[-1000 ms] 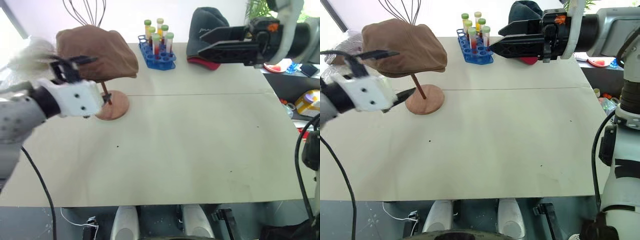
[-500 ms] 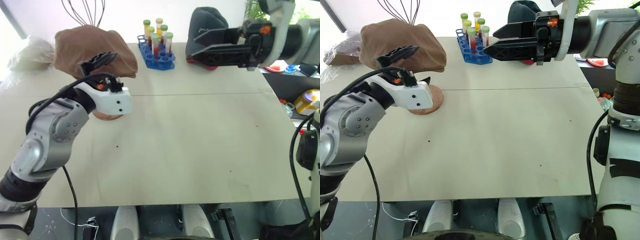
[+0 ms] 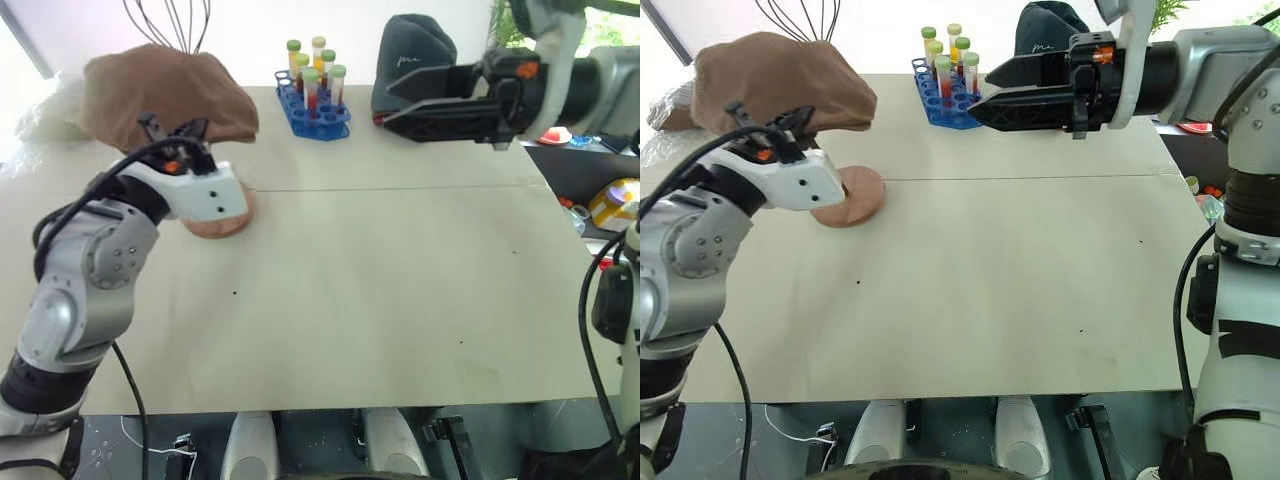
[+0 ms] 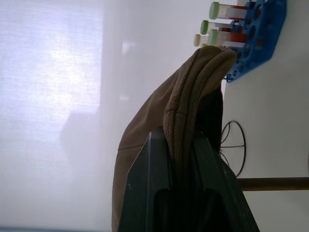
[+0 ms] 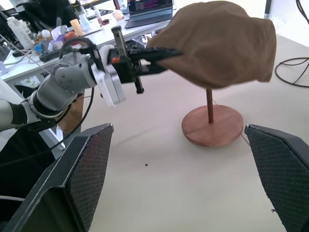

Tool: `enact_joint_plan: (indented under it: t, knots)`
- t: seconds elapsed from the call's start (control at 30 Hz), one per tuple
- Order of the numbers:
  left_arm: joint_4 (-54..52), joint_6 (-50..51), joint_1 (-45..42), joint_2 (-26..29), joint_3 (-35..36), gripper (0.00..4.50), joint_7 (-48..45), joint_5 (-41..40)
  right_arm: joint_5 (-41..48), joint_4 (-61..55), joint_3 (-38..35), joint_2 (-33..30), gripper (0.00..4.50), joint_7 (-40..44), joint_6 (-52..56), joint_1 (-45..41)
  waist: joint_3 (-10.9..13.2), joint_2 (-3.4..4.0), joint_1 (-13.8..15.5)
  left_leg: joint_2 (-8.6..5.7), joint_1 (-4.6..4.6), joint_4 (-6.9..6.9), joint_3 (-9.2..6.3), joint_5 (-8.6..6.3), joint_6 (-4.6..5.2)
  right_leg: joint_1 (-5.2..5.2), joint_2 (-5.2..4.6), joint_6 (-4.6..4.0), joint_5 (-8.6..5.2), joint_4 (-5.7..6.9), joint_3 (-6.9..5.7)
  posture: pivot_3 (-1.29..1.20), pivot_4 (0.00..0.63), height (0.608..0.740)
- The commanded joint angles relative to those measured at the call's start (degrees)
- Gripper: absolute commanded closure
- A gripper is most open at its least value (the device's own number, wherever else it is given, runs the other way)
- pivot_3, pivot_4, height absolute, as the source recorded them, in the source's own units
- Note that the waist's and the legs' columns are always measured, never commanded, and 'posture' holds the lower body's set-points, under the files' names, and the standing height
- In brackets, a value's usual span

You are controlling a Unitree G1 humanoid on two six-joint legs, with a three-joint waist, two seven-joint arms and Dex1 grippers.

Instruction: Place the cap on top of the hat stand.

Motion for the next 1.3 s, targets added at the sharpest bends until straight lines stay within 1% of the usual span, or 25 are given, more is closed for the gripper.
enact_joint_plan:
  t: [0.03, 0.1, 0.23, 0.3, 0.37, 0.5, 0.6, 0.67, 0.7, 0.8, 0.9, 1.03, 1.2, 1.3]
  knots:
    - [-1.9, -5.2, 0.6, -1.2, 7.8, 4.45, 3.4, -6.0, -0.1, -1.6, -1.1, 0.0, 0.00, 0.7, -1.1, -0.5, 0.0, 0.00, 0.0, 0.00, 0.00, 0.01, 0.00, 0.00, 0.00, 0.00, 0.00, 0.00, 0.00, 0.00, 0.00, 0.00, 0.150, 0.728]
    - [-0.3, -10.2, 2.1, 0.1, 9.0, 4.45, 2.5, -9.1, -0.5, -0.8, -0.7, 0.5, 0.00, 0.8, -1.5, -0.7, 0.0, 0.00, 0.0, 0.00, 0.00, 0.02, 0.00, 0.00, 0.00, 0.01, 0.00, 0.01, 0.01, 0.01, 0.00, 0.00, 0.150, 0.728]
    - [0.8, -15.1, 2.7, 0.4, 10.8, 4.45, 2.6, -13.3, -1.3, -0.3, -0.6, 1.3, 0.00, 1.0, -2.0, -0.7, 0.0, 0.00, 0.0, 0.00, 0.03, 0.02, 0.00, 0.00, 0.00, 0.02, 0.00, 0.01, 0.01, 0.03, 0.00, 0.00, 0.150, 0.728]
    - [1.8, -18.0, 3.0, 1.2, 13.2, 4.45, 2.7, -15.9, -1.5, -0.1, -0.6, 1.6, 0.00, 1.1, -2.1, -0.6, 0.0, 0.00, 0.0, 0.00, 0.02, 0.03, 0.00, 0.00, 0.00, 0.04, 0.00, 0.01, 0.01, 0.02, 0.00, 0.00, 0.150, 0.728]
    - [4.1, -22.2, 4.3, 2.3, 17.3, 4.45, 2.1, -19.7, -1.7, 0.0, -0.6, 1.8, 0.00, 1.3, -2.2, -0.3, 0.0, 0.00, 0.0, 0.00, 0.02, 0.04, 0.00, 0.00, 0.00, 0.04, 0.00, 0.01, 0.01, 0.02, 0.00, 0.00, 0.150, 0.728]
    - [12.0, -36.1, 5.8, 6.2, 24.6, 4.45, -0.6, -29.1, -2.1, 0.5, -0.1, 1.6, 0.00, 2.6, -2.8, -0.2, 0.0, 0.01, -0.2, 0.02, 0.07, 0.00, 0.01, 0.00, 0.00, 0.02, 0.00, 0.01, 0.01, 0.04, 0.00, 0.00, 0.150, 0.728]
    - [19.6, -44.9, 5.3, 10.1, 27.3, 4.45, -4.2, -35.1, -2.8, 1.8, 0.2, 1.2, 0.00, 4.3, -3.7, -1.2, 0.0, 0.01, -0.2, 0.02, 0.07, -0.01, 0.03, 0.00, -0.01, 0.01, 0.00, 0.00, 0.00, 0.05, -0.01, 0.00, 0.150, 0.728]
    - [24.8, -50.6, 5.4, 12.4, 27.6, 4.45, -6.6, -38.3, -3.2, 2.9, 0.2, 1.0, 0.00, 5.3, -4.0, -2.0, 0.0, 0.02, -0.1, 0.02, 0.07, -0.01, 0.04, -0.01, -0.01, 0.02, -0.01, -0.01, 0.00, 0.02, -0.01, 0.00, 0.150, 0.728]
    - [26.4, -52.6, 5.4, 13.1, 27.3, 4.45, -7.3, -39.1, -3.4, 3.4, 0.3, 0.9, 0.00, 5.7, -4.1, -2.3, 0.0, 0.03, -0.1, 0.02, 0.07, -0.01, 0.05, -0.01, -0.01, 0.02, -0.01, -0.02, -0.01, 0.02, -0.01, 0.00, 0.150, 0.728]
    - [36.0, -61.9, 4.9, 15.5, 24.6, 4.45, -10.4, -40.2, -4.5, 4.5, 0.9, 1.2, 0.00, 6.5, -4.9, -2.7, 0.0, 0.03, -0.1, 0.02, 0.07, -0.01, 0.05, -0.01, -0.02, 0.02, -0.01, -0.07, -0.03, 0.02, 0.00, 0.00, 0.150, 0.728]
    - [44.6, -69.6, 1.5, 16.1, 19.9, 4.45, -11.9, -39.4, -4.9, 4.8, 1.0, 1.2, 0.00, 7.1, -5.0, -3.0, 0.0, 0.04, -0.1, 0.03, 0.08, -0.04, 0.07, -0.01, -0.02, 0.00, -0.01, -0.04, -0.02, 0.03, -0.01, 0.00, 0.150, 0.728]
    - [55.6, -77.9, -5.5, 15.1, 12.1, 4.45, -13.5, -37.9, -5.0, 4.9, 0.8, 1.1, 0.00, 7.4, -4.3, -3.9, 0.0, 0.04, 0.0, 0.03, 0.05, -0.02, 0.10, -0.01, -0.02, 0.00, -0.01, -0.01, 0.00, 0.02, -0.01, 0.00, 0.150, 0.728]
    - [65.4, -85.6, -13.4, 13.5, 4.1, 4.45, -15.3, -37.4, -5.0, 3.7, 0.8, 0.0, 0.00, 7.3, -3.1, -3.8, 0.0, 0.04, 0.0, 0.04, 0.04, -0.04, 0.10, 0.00, -0.02, -0.03, 0.00, 0.02, 0.02, 0.04, -0.01, 0.00, 0.150, 0.728]
    - [69.1, -88.6, -15.7, 13.8, 1.1, 4.45, -16.1, -38.3, -5.0, 2.8, 0.4, -0.4, 0.00, 6.7, -2.3, -3.4, 0.0, 0.04, 0.0, 0.04, 0.03, -0.01, 0.11, 0.00, -0.02, -0.03, 0.00, 0.03, 0.02, 0.08, -0.01, 0.00, 0.150, 0.728]
